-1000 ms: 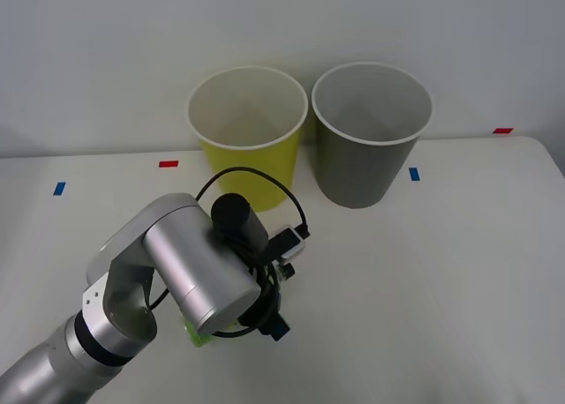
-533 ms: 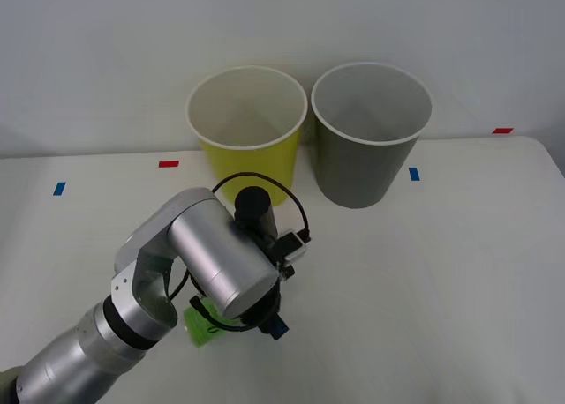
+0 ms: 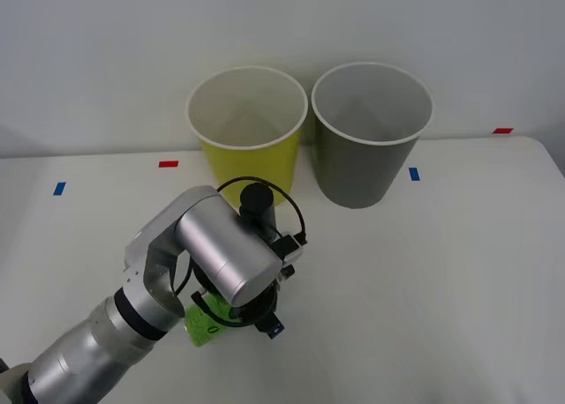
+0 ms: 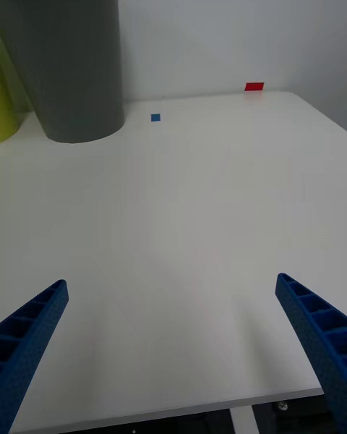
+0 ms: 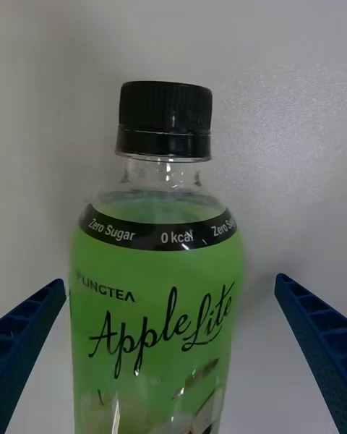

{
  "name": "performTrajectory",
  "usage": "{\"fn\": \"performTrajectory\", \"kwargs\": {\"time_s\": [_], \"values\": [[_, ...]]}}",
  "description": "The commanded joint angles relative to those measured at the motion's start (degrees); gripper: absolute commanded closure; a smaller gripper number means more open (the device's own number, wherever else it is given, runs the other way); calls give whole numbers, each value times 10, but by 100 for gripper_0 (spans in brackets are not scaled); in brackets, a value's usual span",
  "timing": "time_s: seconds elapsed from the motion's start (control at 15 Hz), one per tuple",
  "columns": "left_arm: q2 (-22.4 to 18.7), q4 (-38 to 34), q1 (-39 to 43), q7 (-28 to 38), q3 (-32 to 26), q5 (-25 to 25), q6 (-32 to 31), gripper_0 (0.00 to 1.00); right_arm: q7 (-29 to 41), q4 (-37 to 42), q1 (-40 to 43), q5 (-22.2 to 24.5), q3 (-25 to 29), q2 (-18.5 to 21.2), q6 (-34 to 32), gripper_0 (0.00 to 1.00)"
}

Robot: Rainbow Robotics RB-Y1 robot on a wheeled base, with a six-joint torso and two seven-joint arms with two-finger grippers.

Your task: Put cans in the gray bin and PET bottles in the light green bin.

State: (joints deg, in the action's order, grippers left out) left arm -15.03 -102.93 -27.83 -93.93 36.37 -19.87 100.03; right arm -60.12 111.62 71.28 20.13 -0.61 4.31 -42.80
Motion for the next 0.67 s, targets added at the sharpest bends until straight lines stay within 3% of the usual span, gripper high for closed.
{"fn": "performTrajectory", "kwargs": {"time_s": [0.07, 0.13, 0.2, 0.67], "values": [[5, 10, -2, -13, -5, 2, -1, 0, 0, 0, 0, 0, 0, 0, 0, 0], [5, 10, -2, -16, -5, -1, -1, 91, 0, 0, 0, 0, 0, 0, 0, 0], [5, 10, -2, -20, -5, -3, -2, 100, 0, 0, 0, 0, 0, 0, 0, 0], [7, 5, -1, -28, -6, -9, -5, 100, 0, 0, 0, 0, 0, 0, 0, 0]]}}
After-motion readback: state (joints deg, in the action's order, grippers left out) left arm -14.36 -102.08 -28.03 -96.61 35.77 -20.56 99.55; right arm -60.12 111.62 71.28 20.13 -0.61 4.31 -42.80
